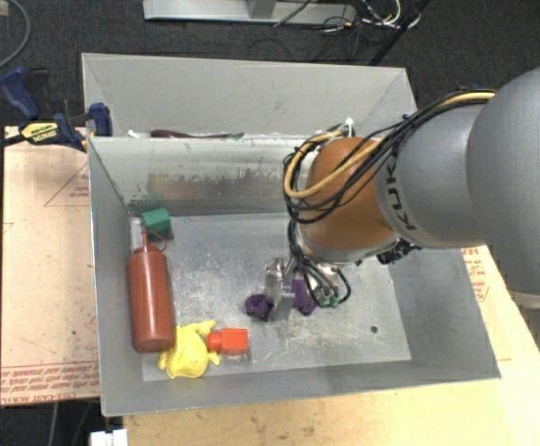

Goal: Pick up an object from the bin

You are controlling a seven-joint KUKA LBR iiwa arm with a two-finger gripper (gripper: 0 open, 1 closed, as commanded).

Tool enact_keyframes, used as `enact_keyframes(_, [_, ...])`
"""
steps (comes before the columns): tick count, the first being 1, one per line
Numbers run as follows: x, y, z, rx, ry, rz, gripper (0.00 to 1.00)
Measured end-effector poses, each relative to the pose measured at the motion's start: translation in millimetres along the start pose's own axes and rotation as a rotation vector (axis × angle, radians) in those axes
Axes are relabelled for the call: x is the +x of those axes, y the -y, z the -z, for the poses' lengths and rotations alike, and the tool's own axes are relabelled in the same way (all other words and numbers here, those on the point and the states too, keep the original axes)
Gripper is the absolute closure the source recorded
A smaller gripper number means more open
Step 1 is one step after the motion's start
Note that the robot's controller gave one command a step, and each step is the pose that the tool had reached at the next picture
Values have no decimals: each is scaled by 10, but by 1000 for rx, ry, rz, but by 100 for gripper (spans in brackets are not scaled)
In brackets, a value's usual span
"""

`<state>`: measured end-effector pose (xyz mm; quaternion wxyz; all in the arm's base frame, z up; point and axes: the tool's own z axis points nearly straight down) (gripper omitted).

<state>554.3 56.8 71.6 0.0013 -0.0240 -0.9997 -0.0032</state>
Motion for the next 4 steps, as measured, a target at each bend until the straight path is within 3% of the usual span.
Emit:
enact_keyframes(1, [-35,-4,345,1,-7,-3,100])
enact_keyframes(2, [-118,21,648,-1,10,-18,100])
enact_keyframes(3, [-47,69,615,1,-11,-44,100])
enact_keyframes(4, [-69,19,1847,-3,13,-72,100])
